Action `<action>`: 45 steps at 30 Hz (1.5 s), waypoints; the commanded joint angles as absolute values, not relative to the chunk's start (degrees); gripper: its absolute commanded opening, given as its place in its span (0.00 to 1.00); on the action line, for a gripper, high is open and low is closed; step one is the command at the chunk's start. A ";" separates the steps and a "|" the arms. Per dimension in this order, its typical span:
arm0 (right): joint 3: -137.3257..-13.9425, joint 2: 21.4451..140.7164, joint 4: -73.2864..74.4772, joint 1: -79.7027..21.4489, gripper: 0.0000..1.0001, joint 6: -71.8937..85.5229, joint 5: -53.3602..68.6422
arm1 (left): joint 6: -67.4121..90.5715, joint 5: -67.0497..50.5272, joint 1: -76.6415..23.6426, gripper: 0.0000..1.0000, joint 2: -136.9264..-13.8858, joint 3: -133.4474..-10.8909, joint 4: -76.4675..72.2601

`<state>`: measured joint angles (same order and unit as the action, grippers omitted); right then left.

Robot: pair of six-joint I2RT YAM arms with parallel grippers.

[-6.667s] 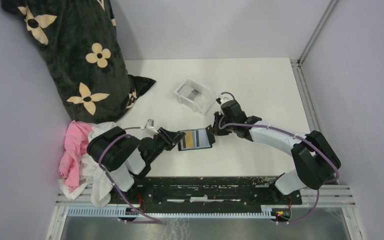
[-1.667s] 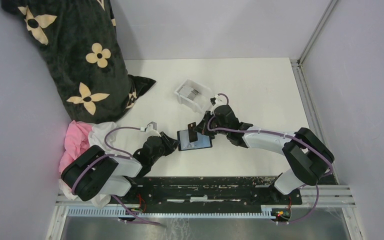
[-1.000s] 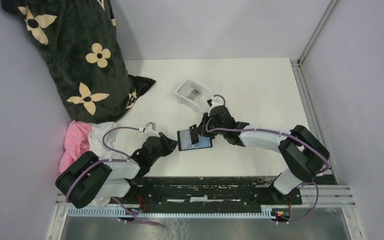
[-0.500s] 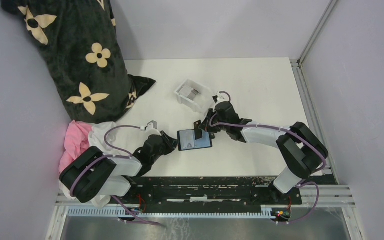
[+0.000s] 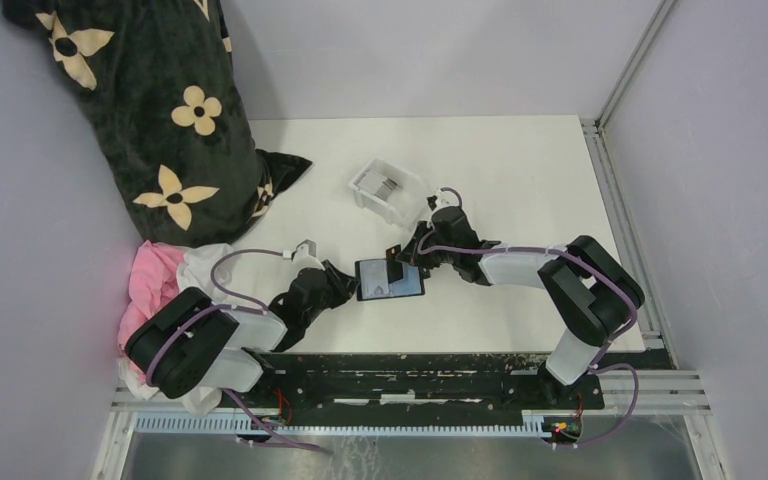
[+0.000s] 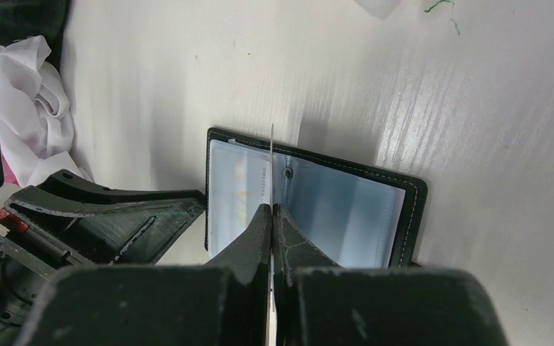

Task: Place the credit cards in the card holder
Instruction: Insert the credit card into the card holder.

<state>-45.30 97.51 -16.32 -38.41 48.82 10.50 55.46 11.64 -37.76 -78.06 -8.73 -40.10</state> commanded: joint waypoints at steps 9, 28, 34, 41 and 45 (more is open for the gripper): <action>-43.87 95.12 -20.68 -37.89 0.01 50.53 11.73 | 52.87 11.44 -38.22 0.28 -79.97 -9.32 -40.41; -42.55 94.18 -21.61 -37.80 0.01 51.06 12.04 | 53.17 11.69 -38.67 0.27 -80.46 -9.23 -40.79; -42.22 95.26 -22.31 -37.86 0.01 51.16 12.17 | 53.17 11.80 -38.84 0.27 -80.40 -9.33 -40.78; -41.67 96.38 -23.19 -37.87 0.01 51.51 12.44 | 53.18 11.87 -38.93 0.27 -80.57 -9.40 -40.78; -41.28 96.91 -23.91 -37.80 0.01 51.91 12.70 | 53.27 11.87 -38.94 0.27 -80.68 -9.49 -40.79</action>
